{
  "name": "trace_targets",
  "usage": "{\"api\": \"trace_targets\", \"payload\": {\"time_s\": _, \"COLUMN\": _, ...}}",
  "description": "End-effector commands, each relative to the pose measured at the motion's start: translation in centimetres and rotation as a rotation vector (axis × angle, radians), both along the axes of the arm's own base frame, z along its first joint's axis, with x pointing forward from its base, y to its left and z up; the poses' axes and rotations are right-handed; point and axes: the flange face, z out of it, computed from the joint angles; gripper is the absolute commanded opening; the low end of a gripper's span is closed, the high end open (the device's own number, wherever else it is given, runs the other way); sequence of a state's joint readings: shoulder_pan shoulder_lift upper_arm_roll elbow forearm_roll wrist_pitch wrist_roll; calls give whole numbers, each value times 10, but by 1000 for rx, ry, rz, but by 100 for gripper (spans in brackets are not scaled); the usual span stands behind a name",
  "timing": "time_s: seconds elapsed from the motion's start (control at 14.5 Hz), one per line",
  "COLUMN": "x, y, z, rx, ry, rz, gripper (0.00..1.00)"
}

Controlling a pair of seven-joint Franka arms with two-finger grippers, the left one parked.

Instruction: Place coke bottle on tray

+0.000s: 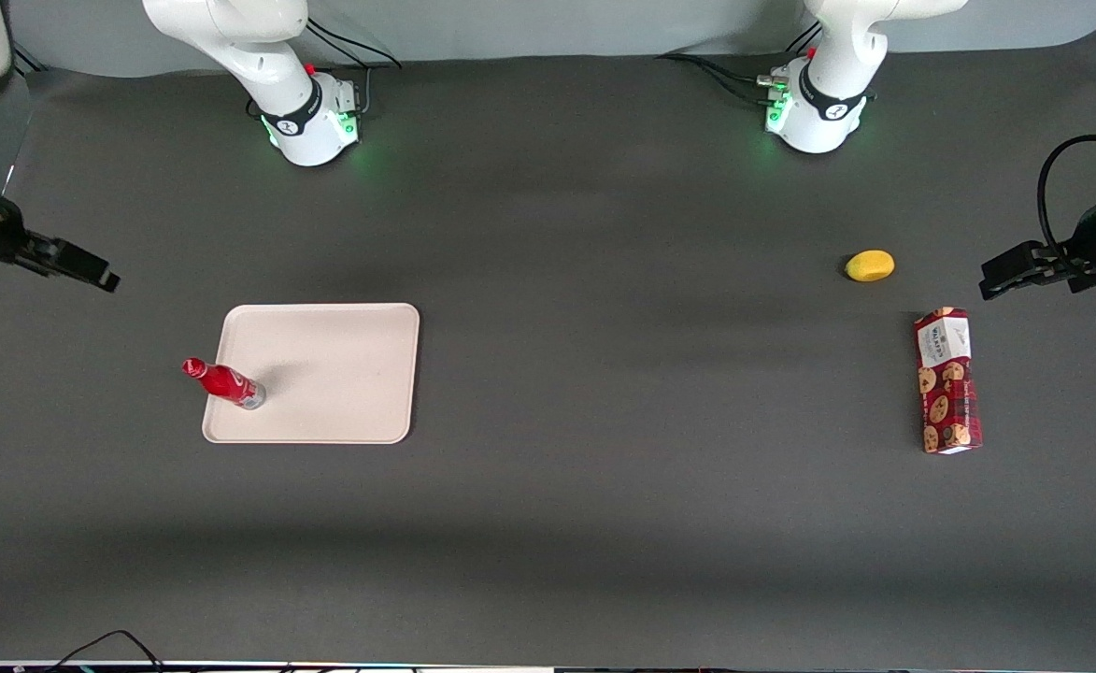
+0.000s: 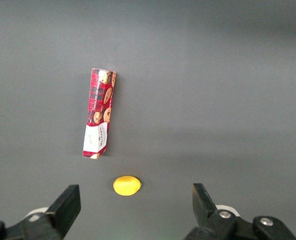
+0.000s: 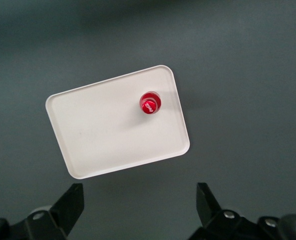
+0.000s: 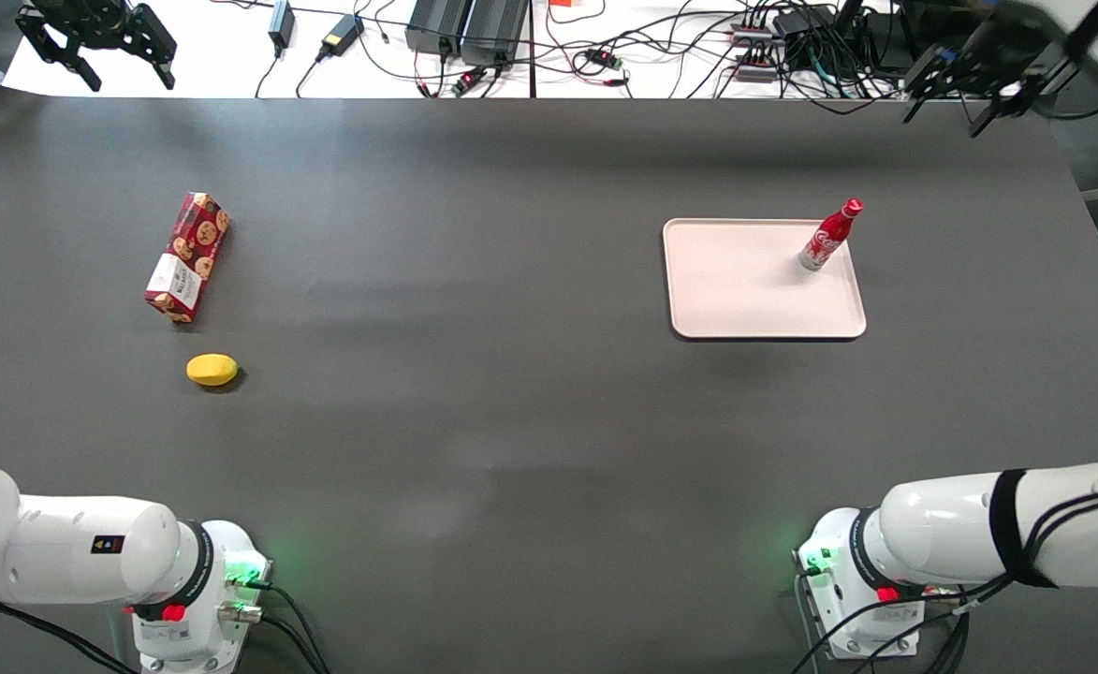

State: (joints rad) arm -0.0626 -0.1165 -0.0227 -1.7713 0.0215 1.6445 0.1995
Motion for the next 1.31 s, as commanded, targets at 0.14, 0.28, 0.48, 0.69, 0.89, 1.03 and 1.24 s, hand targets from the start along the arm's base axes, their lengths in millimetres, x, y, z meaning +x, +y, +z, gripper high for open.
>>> {"api": "trace_targets", "payload": {"time_s": 0.14, "x": -7, "y": 24, "z": 8, "rx": 29, "ry": -18, "rz": 36, "gripper": 100}}
{"api": "trace_targets", "payload": {"time_s": 0.28, "x": -1, "y": 34, "z": 13, "rx": 33, "ry": -62, "rz": 68, "gripper": 100}}
{"api": "trace_targets", "payload": {"time_s": 0.48, "x": 28, "y": 53, "z": 12, "rx": 22, "ry": -142, "rz": 100, "gripper": 100}}
{"api": "trace_targets", "payload": {"time_s": 0.69, "x": 49, "y": 55, "z": 1, "rx": -1, "ry": -129, "rz": 101, "gripper": 100}}
{"api": "trace_targets", "payload": {"time_s": 0.89, "x": 59, "y": 53, "z": -19, "rx": -52, "ry": -93, "rz": 108, "gripper": 100}}
{"api": "trace_targets", "payload": {"time_s": 1.03, "x": 59, "y": 40, "z": -24, "rx": -55, "ry": -84, "rz": 91, "gripper": 100}}
{"api": "trace_targets", "payload": {"time_s": 1.24, "x": 52, "y": 30, "z": -38, "rx": -53, "ry": -66, "rz": 79, "gripper": 100}}
